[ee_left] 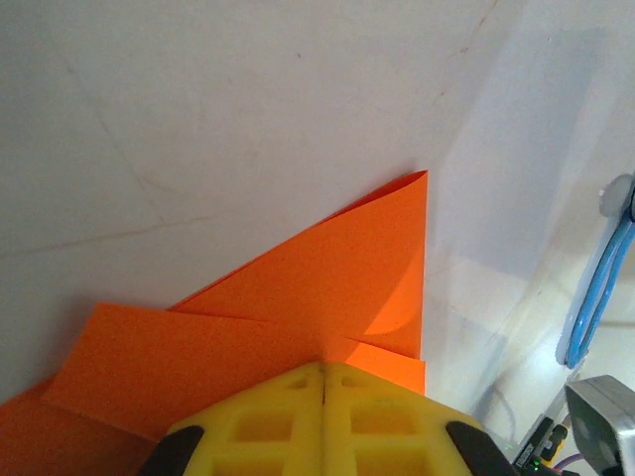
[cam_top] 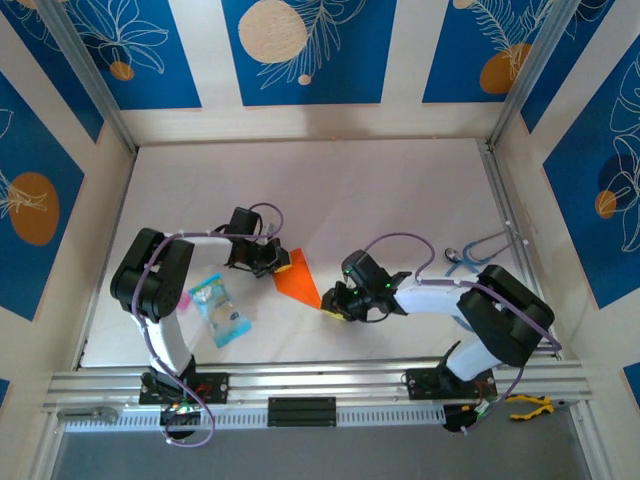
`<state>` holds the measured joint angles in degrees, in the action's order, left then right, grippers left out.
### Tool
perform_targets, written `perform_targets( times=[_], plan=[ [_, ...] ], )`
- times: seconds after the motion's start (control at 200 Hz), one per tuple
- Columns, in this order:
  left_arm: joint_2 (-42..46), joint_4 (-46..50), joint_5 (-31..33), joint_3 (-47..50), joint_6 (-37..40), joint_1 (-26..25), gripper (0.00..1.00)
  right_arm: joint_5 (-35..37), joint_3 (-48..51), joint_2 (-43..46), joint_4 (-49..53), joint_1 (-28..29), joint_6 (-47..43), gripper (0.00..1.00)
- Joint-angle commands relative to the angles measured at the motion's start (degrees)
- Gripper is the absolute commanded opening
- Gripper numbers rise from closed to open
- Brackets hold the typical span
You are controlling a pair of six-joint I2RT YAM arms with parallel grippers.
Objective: Fold a paper plane with a square sheet of paper (pick it up from the middle)
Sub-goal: Fourth fold the wing at the center of the table.
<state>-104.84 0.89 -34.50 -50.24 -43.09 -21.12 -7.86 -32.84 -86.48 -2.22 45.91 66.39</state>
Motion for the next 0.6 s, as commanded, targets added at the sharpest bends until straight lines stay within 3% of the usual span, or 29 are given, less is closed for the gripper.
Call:
perform_targets(
  times=[0.0, 0.595],
  plan=[
    [0.16, 1.85, 2.14, 0.81, -0.25, 0.9, 0.06, 1.05, -2.04, -1.32, 2.68, 0.32, 1.98, 0.28],
    [0.19, 1.49, 2.06, 0.96, -0.76, 0.92, 0.06, -2.17, -0.51, -3.2, -3.3, -0.41, 2.43, 0.24]
  ],
)
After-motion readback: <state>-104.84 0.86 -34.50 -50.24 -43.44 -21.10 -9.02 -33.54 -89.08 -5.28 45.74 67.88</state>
